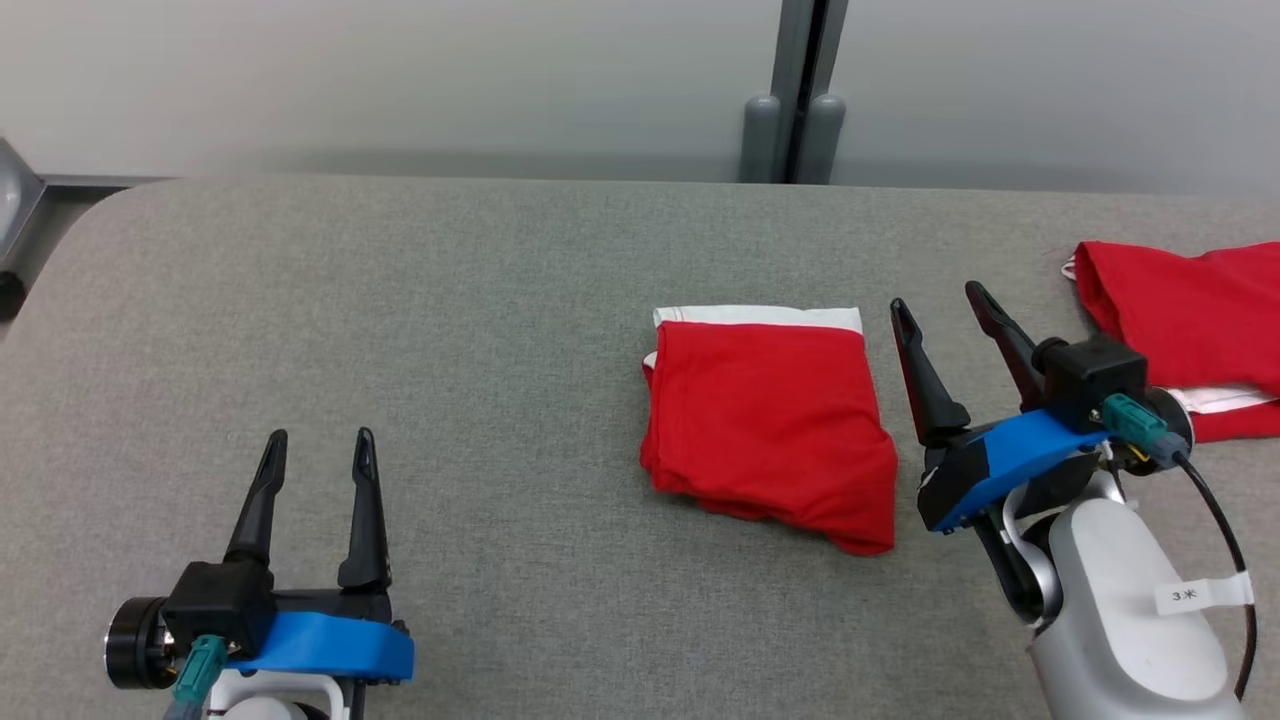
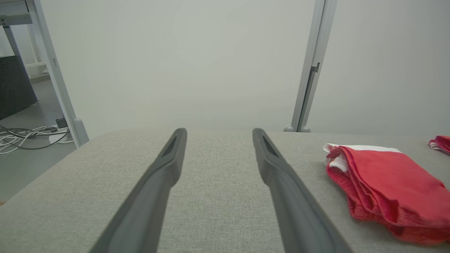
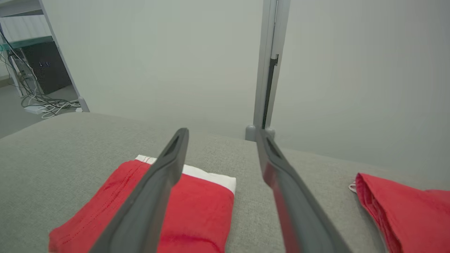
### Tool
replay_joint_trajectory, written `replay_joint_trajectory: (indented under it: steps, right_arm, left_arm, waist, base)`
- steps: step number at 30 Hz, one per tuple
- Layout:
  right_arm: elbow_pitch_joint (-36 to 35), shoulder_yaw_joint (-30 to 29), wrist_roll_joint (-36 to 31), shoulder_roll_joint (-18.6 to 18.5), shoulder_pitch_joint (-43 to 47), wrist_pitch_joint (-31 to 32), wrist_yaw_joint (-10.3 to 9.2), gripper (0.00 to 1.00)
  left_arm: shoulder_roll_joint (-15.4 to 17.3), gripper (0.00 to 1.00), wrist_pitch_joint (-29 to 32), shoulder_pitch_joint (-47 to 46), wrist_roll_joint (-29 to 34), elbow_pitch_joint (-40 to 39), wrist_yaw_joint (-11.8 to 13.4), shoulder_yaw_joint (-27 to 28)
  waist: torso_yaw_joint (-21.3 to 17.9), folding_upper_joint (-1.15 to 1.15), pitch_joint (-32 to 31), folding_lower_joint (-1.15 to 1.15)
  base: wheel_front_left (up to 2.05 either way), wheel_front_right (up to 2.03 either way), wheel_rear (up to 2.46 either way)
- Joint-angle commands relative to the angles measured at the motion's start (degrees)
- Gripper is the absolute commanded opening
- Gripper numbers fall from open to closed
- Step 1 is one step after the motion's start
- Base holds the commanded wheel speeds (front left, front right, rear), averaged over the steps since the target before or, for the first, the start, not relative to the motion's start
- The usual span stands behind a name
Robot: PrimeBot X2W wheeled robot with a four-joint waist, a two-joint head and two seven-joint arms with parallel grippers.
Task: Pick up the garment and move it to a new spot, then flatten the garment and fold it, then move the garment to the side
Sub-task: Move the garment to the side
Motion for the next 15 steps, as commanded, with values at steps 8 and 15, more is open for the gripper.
replay_joint_trajectory:
  steps: [8,15]
  right_arm:
    - [13.0,-0.9,0.3,-0.2,-4.7,0.9,0.03,1.00]
    - [22.8,-1.3,1.1,0.1,-5.0,-1.8,0.03,1.00]
  left_arm:
    - [-0.2,1.00,-0.1,-3.6,-0.8,0.2,0.0,-1.4]
    - [-0.2,1.00,-0.1,-4.6,-1.2,0.9,-0.1,-2.0]
  waist:
    - [3.9,-0.01,4.8,-0.01]
    - [5.0,-0.01,5.8,-0.01]
  base:
    - [0.00,0.00,0.00]
    - [0.00,0.00,0.00]
